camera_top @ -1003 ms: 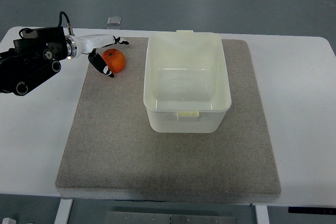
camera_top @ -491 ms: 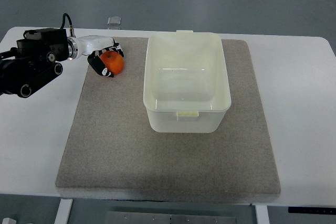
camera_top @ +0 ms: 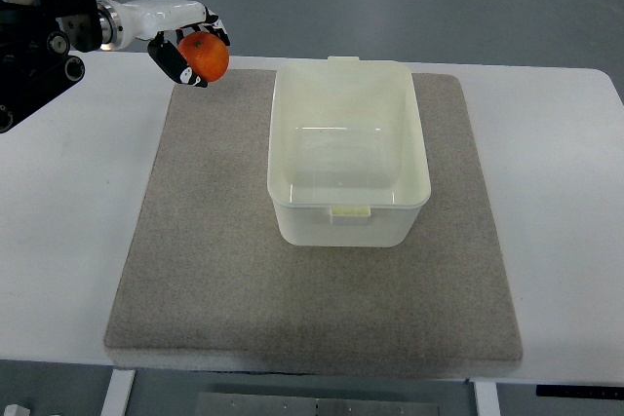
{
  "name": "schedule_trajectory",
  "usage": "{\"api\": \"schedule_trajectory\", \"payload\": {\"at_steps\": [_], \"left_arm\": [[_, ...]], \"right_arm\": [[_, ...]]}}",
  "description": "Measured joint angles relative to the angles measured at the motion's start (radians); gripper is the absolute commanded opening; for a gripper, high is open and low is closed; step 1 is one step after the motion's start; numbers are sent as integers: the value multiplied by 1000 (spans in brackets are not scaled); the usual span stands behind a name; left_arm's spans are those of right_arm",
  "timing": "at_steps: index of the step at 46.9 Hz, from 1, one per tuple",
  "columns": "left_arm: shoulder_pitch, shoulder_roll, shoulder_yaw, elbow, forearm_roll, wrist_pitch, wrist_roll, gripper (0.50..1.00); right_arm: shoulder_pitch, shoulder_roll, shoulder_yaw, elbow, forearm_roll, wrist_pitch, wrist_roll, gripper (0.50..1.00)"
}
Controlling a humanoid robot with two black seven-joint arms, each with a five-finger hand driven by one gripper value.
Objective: Put orange in box with left hand
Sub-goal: 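Lift the orange with the left hand and carry it over the box, then open the left hand to release the orange into the box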
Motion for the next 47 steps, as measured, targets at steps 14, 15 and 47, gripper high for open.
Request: {"api": "schedule_trajectory", "payload": {"at_steps": [14,15,47], "left_arm": [[-34,-6,-109,-174,-59,-130,-37,500],[-37,-8,-110,-186,-62,-133,-37,500],[-44,-187,25,-238,43,-137,-33,670]], "right_arm": [[0,0,0,0,0,0,0,932],[0,0,0,0,0,0,0,932],[0,0,0,0,0,0,0,932]]}}
